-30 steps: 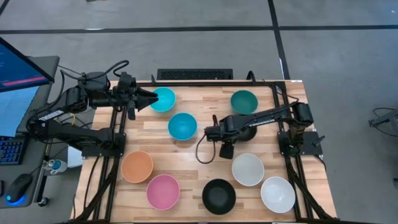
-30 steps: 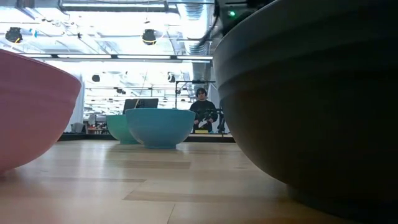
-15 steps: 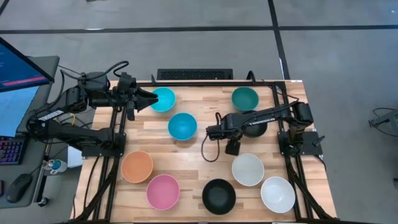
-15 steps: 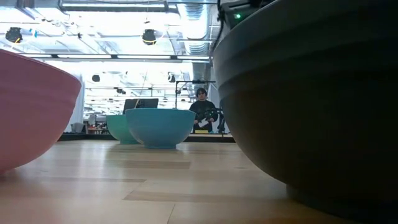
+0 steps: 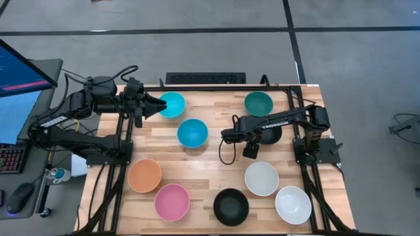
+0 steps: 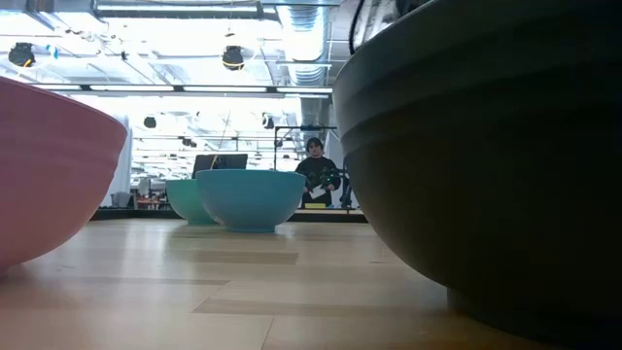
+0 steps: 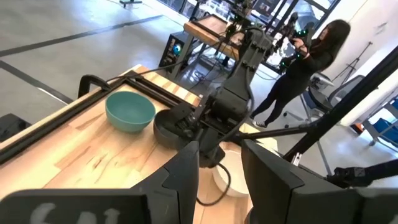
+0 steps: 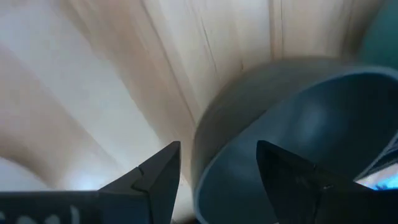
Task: Nest bowls inside each other
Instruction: Stack the top black bowl on top of the blue bowl
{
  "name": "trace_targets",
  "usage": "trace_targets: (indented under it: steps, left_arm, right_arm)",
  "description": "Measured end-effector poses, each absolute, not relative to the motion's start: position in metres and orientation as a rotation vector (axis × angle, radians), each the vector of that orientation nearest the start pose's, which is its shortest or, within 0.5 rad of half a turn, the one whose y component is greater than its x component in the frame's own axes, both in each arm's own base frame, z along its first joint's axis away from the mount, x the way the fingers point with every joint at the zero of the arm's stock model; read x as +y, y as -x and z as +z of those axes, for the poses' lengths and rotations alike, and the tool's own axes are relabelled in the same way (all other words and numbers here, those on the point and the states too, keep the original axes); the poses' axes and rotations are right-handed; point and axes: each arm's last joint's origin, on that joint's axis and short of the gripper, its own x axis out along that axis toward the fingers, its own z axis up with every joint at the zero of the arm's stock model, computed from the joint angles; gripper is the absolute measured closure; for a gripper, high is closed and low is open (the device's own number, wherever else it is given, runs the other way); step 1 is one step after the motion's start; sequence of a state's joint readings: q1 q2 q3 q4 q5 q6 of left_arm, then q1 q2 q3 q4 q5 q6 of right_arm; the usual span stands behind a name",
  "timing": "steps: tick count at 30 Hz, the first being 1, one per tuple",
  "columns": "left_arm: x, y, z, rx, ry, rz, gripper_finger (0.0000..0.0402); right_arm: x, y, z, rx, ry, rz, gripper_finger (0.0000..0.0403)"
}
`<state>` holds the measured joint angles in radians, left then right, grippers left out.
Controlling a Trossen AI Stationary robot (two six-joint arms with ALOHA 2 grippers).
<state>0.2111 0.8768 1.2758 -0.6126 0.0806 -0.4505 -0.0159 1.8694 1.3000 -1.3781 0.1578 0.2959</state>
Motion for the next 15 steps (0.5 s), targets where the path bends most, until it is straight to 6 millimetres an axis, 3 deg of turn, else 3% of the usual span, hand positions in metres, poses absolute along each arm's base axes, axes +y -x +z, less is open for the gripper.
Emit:
trace_targets:
  steps: [6,10,13,15]
  left_arm:
    - [0.028,-0.145,0.436,0.19,0.47,0.168,0.029]
    - [0.029,-0.145,0.436,0.187,0.458,0.186,0.029]
    - [0.029,-0.145,0.436,0.187,0.458,0.186,0.029]
    - [0.029,-0.145,0.436,0.186,0.458,0.186,0.029]
  right_arm:
    - [-0.011,-0.288,0.169,1.963,-0.057,-0.41,0.0168]
    - [-0.01,-0.289,0.155,1.896,-0.093,-0.42,0.0176]
    - [-0.009,-0.291,0.144,1.837,-0.161,-0.373,0.0212]
    - [-0.008,-0.292,0.141,1.817,-0.187,-0.351,0.026]
